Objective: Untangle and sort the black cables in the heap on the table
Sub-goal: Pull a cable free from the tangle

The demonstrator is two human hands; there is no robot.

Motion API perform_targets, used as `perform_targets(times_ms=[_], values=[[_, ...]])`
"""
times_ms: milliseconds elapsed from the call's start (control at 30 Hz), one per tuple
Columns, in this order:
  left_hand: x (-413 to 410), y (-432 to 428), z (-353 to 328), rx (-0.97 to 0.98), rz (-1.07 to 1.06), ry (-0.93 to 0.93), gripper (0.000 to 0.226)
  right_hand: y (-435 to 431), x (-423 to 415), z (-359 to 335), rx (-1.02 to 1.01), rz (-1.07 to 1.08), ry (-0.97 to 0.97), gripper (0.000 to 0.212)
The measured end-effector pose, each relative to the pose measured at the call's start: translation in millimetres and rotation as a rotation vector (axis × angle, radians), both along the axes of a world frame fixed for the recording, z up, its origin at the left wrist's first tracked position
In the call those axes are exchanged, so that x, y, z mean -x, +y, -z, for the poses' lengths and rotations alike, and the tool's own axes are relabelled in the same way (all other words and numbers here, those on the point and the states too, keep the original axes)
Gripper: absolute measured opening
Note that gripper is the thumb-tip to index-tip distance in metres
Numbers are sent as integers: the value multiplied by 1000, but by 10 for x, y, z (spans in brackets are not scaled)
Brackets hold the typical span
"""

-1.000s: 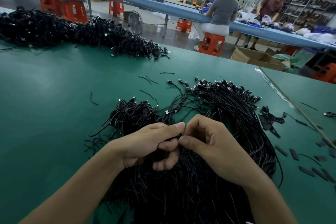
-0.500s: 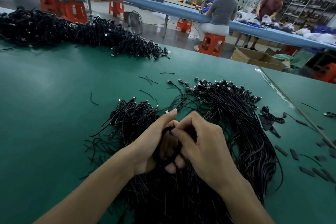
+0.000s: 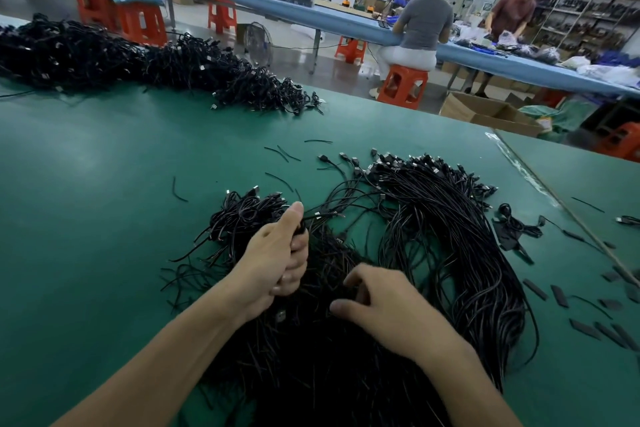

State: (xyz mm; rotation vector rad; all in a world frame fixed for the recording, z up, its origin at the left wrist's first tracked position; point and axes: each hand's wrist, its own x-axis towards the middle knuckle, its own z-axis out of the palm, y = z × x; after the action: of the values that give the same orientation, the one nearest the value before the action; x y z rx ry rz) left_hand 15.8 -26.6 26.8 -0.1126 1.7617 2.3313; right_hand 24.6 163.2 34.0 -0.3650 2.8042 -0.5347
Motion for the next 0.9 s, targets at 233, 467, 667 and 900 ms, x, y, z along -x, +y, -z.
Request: perform_targets(times_ms=[233,467,667,900], values=[[3,54,17,-9,-74,117,53,-130,-44,116,12,60,72,8],[-30,77,-5,-73,-105,119,59,-165,-57,23,-11,50,41,11],[-39,64,-9,-41,-104,96,67,-35,-66,-190,64,97,108,17],[-64,117,-75,9,-24,128,65,-12,-41,-420,485,267,522,21]])
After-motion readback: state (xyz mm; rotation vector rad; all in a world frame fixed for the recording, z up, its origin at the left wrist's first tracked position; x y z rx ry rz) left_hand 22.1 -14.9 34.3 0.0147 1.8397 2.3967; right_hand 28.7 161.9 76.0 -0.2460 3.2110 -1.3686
